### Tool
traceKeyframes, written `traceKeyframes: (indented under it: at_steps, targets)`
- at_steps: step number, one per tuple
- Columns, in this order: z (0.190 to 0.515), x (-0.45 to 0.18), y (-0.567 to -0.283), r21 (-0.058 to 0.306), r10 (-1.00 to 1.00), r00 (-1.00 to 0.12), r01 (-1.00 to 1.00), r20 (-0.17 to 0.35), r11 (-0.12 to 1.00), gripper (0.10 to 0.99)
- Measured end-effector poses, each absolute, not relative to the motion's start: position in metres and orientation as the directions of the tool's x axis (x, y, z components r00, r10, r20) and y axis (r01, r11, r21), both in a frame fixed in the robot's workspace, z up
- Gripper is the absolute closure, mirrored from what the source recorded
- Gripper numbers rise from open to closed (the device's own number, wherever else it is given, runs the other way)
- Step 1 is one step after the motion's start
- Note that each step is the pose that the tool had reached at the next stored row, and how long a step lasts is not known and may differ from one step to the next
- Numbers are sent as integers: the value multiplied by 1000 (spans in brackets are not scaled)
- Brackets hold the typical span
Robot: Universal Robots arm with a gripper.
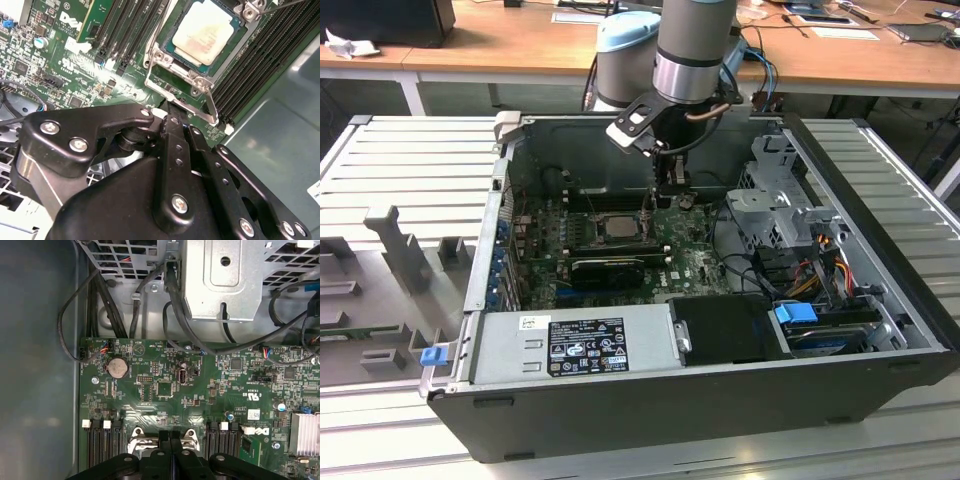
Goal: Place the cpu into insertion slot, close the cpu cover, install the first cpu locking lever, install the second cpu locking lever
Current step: 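Close the cpu cover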
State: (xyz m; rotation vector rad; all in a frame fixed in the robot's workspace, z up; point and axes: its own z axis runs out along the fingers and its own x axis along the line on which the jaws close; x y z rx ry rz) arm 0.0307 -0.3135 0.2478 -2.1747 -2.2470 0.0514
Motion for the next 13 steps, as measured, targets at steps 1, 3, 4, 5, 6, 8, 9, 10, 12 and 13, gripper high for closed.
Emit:
traceKeyframes:
  at_steps: [1, 3, 4, 5, 6, 8, 9, 10, 12, 13]
  targets:
    - [248, 30, -313, -33, 999, -33, 999, -13, 32, 980]
    - [248, 28, -313, -33, 999, -33, 999, -13, 32, 980]
    - [248, 27, -313, -33, 999, -33, 999, -13, 32, 980]
    - [248, 27, -314, -33, 999, -33, 999, -13, 32, 980]
    - [248, 26, -313, -33, 999, -33, 999, -13, 32, 980]
    - [248, 25, -313, -33, 999, -33, 999, -13, 32, 980]
    - [248, 25, -313, -33, 999, -33, 999, -13, 32, 980]
    - [248, 24, -313, -33, 999, -33, 999, -13, 32, 980]
    - [248, 21, -313, -33, 999, -33, 999, -13, 32, 980]
    - [248, 20, -313, -33, 999, -33, 999, -13, 33, 980]
